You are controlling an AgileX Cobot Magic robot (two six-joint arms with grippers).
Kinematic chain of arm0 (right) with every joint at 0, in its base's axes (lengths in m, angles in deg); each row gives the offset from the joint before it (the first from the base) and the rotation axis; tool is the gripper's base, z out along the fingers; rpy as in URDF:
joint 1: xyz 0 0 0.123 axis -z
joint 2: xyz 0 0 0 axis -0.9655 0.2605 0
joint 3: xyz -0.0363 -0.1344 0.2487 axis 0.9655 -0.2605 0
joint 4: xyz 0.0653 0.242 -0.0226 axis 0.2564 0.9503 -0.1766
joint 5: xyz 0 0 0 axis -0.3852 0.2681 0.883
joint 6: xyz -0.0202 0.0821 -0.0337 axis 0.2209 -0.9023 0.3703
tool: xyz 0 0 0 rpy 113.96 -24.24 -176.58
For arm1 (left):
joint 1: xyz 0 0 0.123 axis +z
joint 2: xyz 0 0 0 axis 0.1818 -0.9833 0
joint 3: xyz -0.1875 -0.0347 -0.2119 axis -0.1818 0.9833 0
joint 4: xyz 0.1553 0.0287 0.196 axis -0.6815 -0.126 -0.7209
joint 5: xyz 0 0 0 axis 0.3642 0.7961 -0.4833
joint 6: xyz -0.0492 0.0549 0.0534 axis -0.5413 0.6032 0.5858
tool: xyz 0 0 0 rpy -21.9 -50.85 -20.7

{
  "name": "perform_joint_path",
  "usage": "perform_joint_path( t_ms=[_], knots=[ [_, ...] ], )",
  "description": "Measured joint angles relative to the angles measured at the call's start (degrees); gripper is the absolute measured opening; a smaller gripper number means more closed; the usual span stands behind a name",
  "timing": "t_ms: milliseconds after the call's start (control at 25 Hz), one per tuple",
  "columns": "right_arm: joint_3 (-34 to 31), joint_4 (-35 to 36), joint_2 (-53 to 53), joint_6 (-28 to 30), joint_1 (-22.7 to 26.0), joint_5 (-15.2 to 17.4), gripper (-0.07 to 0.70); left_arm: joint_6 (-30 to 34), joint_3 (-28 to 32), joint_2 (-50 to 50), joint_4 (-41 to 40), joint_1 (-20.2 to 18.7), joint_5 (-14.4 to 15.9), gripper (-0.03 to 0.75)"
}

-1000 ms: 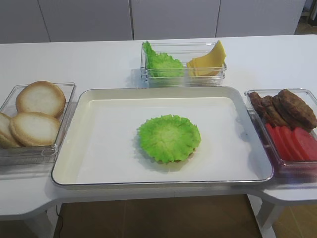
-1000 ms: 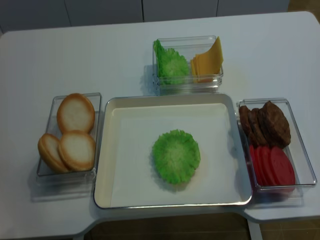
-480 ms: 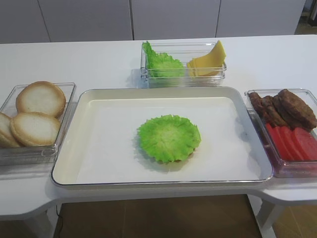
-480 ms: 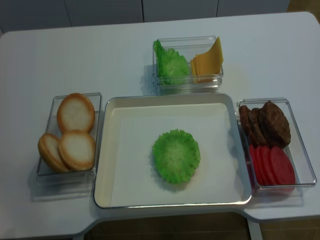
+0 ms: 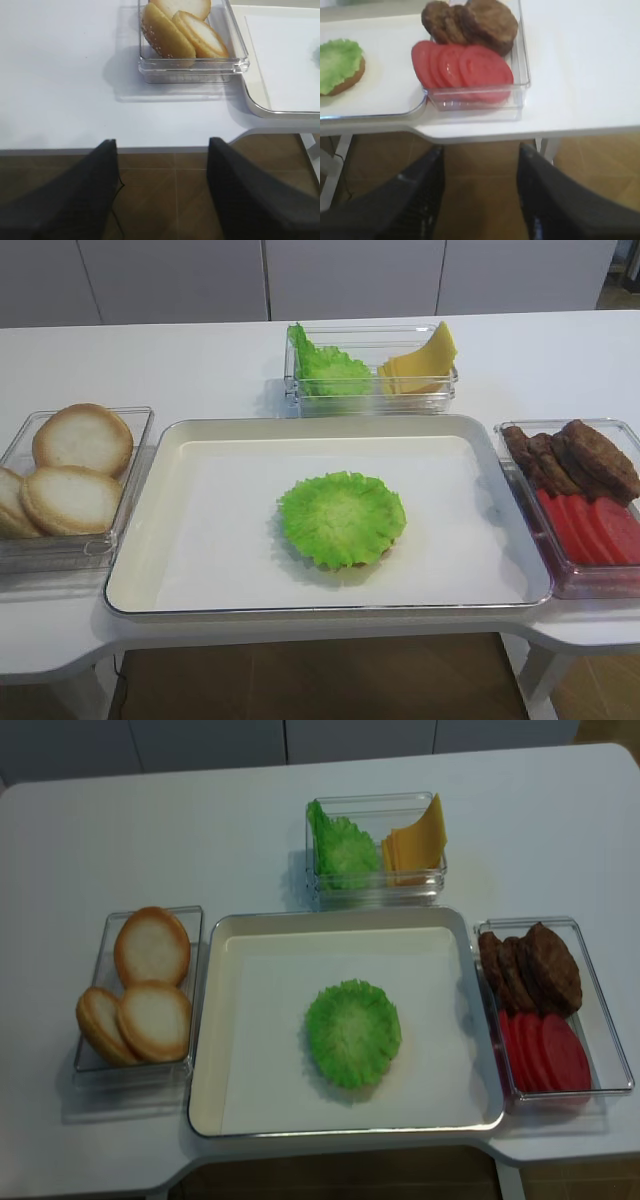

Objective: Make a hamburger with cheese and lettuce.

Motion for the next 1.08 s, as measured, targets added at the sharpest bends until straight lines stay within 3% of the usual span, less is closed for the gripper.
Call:
perform_joint_path(
  t_ms=[80, 200, 1080],
  knots=[
    [-0.89, -0.11, 0.0, 0.97, 0.0, -3.08, 0.354, 0.0, 0.0, 0.0, 0.0, 0.0, 0.0, 0.424],
    [-1.43, -0.11, 0.0, 1.49, 0.0, -3.87, 0.354, 0.0, 0.0, 0.0, -0.39, 0.0, 0.0, 0.424],
    [-1.79, -0.24, 0.0, 1.71, 0.0, -3.99, 0.354, 0.0, 0.0, 0.0, 0.0, 0.0, 0.0, 0.424]
  ],
)
